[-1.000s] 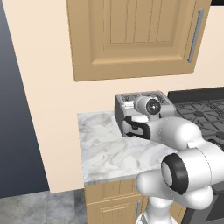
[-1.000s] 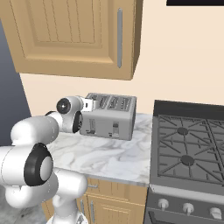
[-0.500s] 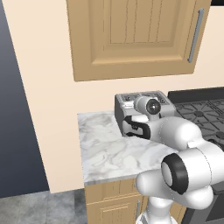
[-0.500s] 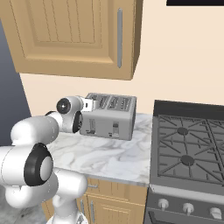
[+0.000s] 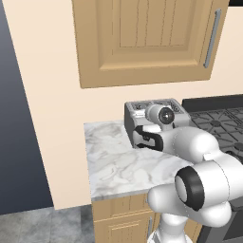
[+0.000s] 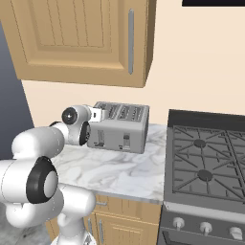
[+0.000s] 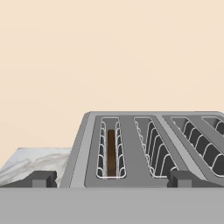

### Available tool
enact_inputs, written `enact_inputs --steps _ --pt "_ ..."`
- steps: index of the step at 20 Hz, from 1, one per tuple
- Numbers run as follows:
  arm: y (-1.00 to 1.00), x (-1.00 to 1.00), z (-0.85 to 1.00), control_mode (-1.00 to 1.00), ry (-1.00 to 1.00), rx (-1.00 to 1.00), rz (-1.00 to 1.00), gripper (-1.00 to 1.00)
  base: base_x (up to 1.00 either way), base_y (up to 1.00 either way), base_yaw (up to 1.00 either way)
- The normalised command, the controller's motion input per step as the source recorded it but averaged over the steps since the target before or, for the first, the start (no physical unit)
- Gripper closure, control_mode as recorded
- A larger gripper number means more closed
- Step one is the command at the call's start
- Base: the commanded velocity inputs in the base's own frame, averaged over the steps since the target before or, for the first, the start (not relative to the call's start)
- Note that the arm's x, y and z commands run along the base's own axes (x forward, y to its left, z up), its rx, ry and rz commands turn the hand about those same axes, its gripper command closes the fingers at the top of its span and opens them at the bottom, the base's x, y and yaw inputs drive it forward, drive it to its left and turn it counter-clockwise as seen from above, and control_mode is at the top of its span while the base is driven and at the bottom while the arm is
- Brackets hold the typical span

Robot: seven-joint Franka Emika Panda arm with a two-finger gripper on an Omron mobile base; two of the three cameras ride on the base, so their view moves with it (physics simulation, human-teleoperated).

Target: Start the toaster. Once the lever pops up, take the bread to the plate on the dining counter.

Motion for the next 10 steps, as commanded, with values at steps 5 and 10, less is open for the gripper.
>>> enact_inputs --steps 5,10 --pt "0.00 0.00 0.00 -1.00 0.00 0.00 0.00 -1.00 0.00 0.00 0.00" --pt "0.00 0.00 0.00 -1.00 0.00 0.00 0.00 -1.00 0.00 0.00 0.00"
